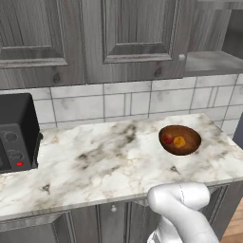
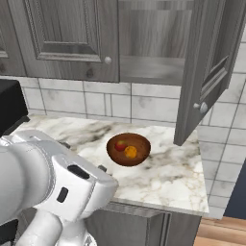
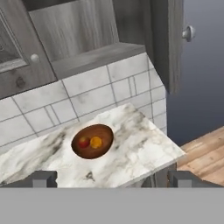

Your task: Open the cabinet. Pick the mango and orange from the cabinet and place them into the bowl. Then close the cabinet.

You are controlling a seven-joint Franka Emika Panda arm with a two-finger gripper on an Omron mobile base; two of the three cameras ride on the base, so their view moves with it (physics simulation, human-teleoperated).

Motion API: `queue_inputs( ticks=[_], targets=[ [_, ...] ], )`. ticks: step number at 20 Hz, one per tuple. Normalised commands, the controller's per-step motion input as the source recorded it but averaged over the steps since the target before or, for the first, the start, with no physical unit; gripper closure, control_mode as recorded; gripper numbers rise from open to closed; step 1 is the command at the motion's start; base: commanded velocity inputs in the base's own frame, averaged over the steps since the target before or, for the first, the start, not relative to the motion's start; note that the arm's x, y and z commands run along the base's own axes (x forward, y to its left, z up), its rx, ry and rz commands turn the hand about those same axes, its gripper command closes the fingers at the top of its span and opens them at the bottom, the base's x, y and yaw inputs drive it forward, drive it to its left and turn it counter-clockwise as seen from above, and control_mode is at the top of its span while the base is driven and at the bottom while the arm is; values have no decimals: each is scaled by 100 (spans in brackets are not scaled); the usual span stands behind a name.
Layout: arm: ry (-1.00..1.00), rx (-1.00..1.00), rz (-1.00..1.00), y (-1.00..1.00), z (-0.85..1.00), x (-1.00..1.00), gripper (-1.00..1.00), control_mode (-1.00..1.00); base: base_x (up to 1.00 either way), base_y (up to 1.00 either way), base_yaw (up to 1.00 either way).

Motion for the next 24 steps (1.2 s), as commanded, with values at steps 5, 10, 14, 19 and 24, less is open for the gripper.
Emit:
queue_inputs(
  ticks=[5, 10, 14, 19, 24],
  targets=[
    [0, 0, 32, -10, 0, 0, -100, -100, 0, 0, 0],
    [0, 0, 31, -5, 0, 0, -100, -100, 0, 0, 0],
    [0, 0, 30, -11, 0, 0, -100, -100, 0, 0, 0],
    [-4, 0, 32, -16, 2, -1, -100, -100, 0, 0, 0],
    [-12, 0, 25, -15, 0, 0, -100, -100, 0, 0, 0]
  ],
)
